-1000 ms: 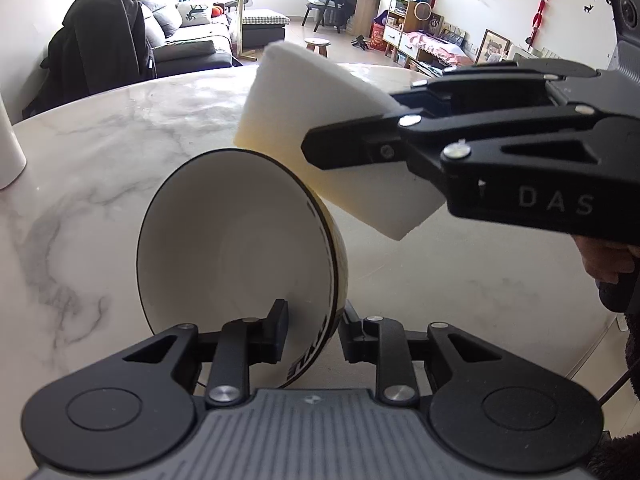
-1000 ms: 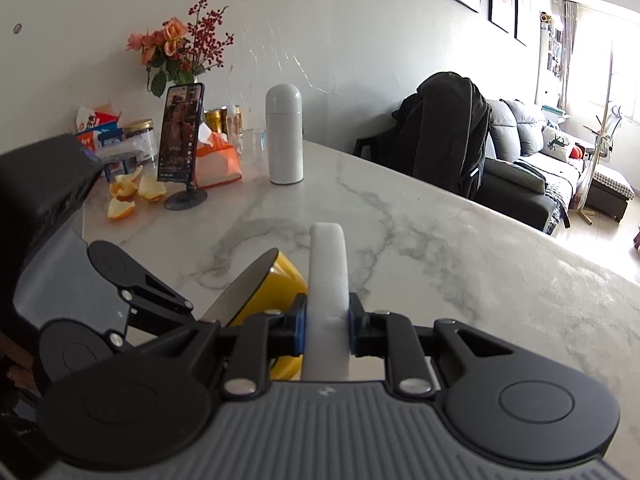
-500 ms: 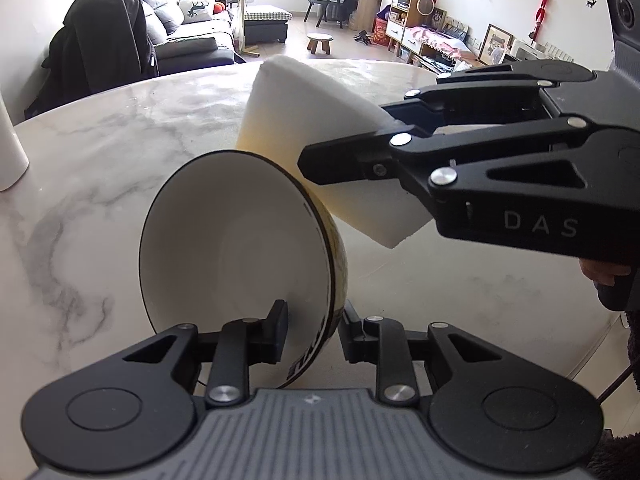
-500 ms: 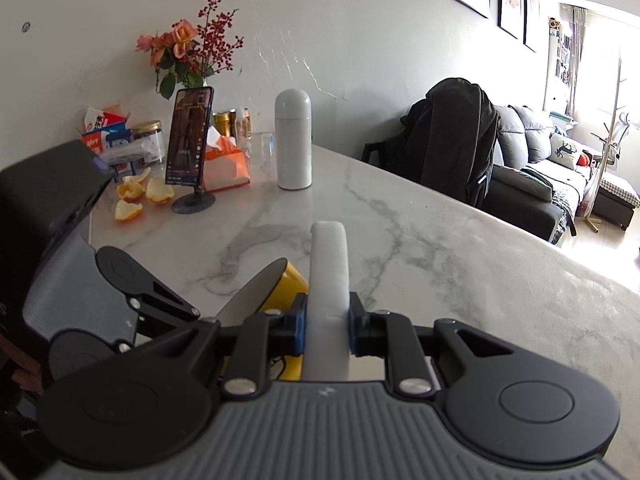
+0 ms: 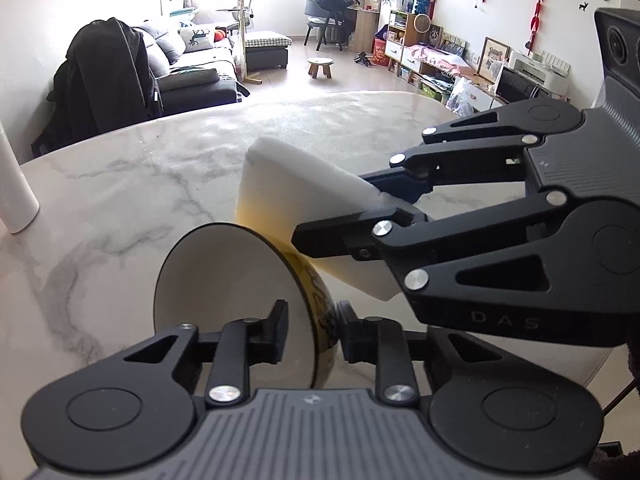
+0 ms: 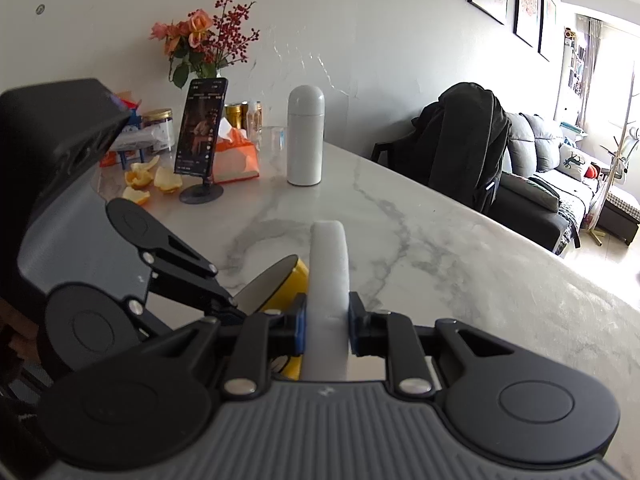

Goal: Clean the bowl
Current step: 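Rub the sponge over the yellow bowl's outer wall with the right gripper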

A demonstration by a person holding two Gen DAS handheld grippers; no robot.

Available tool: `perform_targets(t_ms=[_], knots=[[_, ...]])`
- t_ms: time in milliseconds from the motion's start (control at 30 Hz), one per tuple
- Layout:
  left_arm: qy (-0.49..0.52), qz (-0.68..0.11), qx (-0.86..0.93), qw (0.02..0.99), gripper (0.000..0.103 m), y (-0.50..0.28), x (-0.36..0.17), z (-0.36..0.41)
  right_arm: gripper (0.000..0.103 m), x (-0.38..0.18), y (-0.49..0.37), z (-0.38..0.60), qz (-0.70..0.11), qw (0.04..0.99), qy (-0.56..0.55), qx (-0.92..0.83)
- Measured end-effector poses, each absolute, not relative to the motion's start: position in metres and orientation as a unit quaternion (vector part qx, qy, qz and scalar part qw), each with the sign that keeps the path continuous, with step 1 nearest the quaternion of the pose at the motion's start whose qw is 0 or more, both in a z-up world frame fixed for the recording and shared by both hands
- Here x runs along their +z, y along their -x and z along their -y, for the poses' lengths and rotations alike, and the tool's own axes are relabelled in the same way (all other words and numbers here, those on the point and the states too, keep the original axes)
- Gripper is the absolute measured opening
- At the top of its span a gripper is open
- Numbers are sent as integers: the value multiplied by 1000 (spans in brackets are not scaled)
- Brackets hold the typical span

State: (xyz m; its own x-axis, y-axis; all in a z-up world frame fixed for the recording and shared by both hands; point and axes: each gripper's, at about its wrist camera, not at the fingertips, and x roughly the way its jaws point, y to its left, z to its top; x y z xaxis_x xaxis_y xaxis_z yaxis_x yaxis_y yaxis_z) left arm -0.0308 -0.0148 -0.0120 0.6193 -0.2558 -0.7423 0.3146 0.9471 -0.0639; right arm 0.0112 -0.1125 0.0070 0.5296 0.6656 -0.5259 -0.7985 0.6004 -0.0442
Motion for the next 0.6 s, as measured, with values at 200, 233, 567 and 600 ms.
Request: perform_targets(t_ms=[200,233,567,600], knots=[[-39,-410,-166,896,10,31,-17,18,22,6,-13,115,-238,866,134,420],[-39,-411,-167,896,10,32,-17,18,22,7,-13,116,-238,866,133,419],[-45,-419,-173,890,12,43,-25,20,21,13,-15,121,-231,871,116,417],[-45,-419,-173,890,12,44,-25,19,21,14,-13,121,-229,870,116,420]])
